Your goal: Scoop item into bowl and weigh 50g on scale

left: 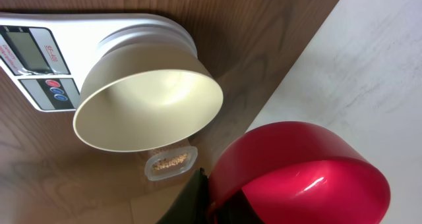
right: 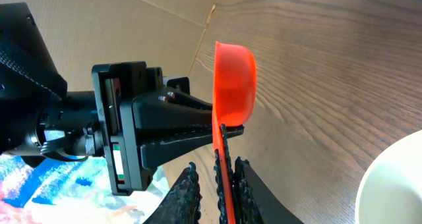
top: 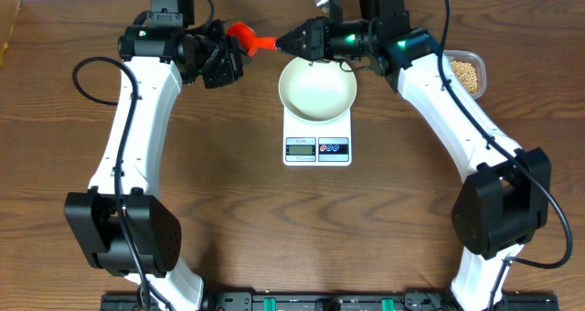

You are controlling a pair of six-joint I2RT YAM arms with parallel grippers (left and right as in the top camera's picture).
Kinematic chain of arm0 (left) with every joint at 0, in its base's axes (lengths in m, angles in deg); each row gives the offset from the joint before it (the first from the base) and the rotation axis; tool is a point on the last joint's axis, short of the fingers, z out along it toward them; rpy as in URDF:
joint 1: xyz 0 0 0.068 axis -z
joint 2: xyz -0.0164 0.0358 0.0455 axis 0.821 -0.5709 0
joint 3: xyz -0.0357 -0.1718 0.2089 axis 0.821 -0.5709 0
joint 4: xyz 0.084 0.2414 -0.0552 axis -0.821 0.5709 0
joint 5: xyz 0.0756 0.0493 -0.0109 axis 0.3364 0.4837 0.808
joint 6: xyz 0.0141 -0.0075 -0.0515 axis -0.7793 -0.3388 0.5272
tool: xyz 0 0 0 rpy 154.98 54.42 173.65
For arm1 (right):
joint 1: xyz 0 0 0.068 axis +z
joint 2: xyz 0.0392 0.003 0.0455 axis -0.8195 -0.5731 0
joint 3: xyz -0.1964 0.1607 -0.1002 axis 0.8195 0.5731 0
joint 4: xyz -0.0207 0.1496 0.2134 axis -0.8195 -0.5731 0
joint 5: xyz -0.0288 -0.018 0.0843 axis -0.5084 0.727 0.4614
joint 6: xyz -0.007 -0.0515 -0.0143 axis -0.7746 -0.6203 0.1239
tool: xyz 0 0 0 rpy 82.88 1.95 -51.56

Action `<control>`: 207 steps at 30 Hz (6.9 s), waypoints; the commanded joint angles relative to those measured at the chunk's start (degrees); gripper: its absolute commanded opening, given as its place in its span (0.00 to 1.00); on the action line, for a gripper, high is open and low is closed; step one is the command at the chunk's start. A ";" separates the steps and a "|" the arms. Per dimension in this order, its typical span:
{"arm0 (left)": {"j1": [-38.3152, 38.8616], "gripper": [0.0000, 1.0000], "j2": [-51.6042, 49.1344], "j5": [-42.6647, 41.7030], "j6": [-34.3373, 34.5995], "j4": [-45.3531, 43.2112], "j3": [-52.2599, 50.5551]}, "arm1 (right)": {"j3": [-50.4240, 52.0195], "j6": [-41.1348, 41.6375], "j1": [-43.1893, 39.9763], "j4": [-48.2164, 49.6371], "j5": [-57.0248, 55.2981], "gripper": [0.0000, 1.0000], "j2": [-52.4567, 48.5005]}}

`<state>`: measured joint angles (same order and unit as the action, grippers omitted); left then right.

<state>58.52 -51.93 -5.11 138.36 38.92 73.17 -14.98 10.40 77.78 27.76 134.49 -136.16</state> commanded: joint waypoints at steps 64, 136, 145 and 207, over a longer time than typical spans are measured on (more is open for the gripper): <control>11.23 0.07 3.39 22.58 -88.48 2.08 1.11 | -1.22 -13.00 -27.21 -11.72 -23.26 0.01 5.66; 38.45 0.07 1.20 34.01 -91.34 -36.96 -39.85 | -1.16 -27.69 -36.15 -30.47 -23.52 0.01 10.62; 37.62 0.07 -1.40 35.32 -91.89 -38.12 -39.85 | -1.16 -27.96 -36.15 -30.49 -23.67 0.01 10.62; 36.96 0.07 -5.95 35.76 -96.63 -39.85 -39.85 | -1.16 -28.13 -36.15 -30.56 -23.71 0.01 10.62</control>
<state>95.74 -54.05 31.13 42.30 -1.08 33.58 -15.14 -16.88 42.02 -2.68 110.66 -126.33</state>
